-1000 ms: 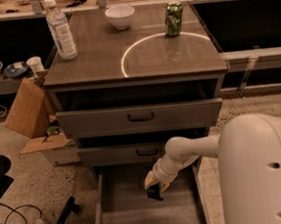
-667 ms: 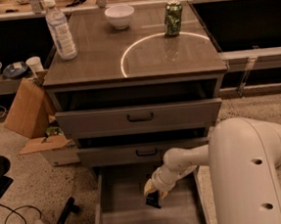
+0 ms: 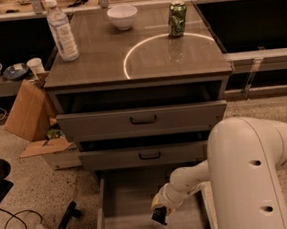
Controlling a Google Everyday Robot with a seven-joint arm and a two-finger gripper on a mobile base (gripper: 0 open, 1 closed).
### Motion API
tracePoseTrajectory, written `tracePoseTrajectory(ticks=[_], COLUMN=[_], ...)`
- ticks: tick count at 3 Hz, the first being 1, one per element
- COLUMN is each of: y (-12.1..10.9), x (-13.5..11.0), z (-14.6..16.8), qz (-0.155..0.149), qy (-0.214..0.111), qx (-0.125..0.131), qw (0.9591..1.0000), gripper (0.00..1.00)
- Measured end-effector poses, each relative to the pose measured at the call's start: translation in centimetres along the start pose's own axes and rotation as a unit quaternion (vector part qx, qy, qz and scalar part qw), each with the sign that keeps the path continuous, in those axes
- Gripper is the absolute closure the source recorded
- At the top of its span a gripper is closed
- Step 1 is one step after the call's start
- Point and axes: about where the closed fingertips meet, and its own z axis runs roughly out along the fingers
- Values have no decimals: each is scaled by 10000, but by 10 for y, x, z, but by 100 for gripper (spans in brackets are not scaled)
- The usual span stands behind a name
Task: Place rxbar blueberry into bottom drawer
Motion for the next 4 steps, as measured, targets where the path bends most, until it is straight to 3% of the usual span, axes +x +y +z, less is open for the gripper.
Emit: tracePoseTrajectory(ticks=[3,4], y=[0,0], x=[0,0], z=[0,0], qz=[0,0], qy=[0,1], qx=[0,0], qw=[10000,10000], gripper=[5,0])
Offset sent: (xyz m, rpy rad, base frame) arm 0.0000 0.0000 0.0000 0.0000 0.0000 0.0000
